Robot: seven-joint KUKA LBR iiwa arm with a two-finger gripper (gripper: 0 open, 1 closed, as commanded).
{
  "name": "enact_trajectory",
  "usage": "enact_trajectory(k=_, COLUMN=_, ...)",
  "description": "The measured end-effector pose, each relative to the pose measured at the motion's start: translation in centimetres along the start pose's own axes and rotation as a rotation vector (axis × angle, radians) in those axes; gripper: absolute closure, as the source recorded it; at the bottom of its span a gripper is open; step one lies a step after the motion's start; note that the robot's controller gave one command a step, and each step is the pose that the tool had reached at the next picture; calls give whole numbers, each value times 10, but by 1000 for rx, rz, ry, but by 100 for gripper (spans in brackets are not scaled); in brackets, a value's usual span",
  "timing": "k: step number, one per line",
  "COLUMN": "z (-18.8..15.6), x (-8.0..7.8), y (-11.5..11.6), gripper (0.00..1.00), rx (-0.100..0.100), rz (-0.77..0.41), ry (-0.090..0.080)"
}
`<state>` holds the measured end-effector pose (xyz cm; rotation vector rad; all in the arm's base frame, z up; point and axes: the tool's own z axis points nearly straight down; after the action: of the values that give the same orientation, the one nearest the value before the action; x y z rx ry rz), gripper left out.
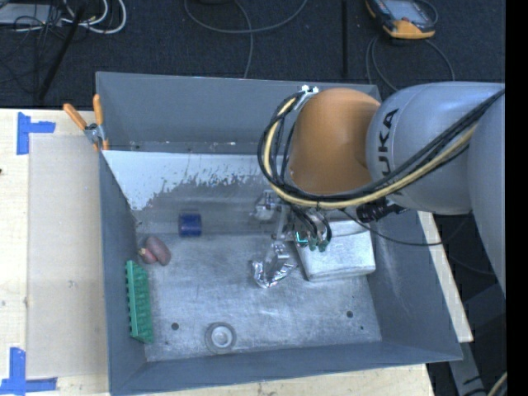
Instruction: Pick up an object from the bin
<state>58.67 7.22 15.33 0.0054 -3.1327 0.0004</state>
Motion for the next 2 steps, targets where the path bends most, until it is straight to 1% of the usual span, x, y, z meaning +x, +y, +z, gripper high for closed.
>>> enact_trajectory(k=1, z=23, x=4, y=-40, gripper=0, rx=2, rz=-160, ry=-6)
enact_trajectory(k=2, z=40, x=-6, y=-41, gripper=0, rx=0, rz=-120, ry=-8)
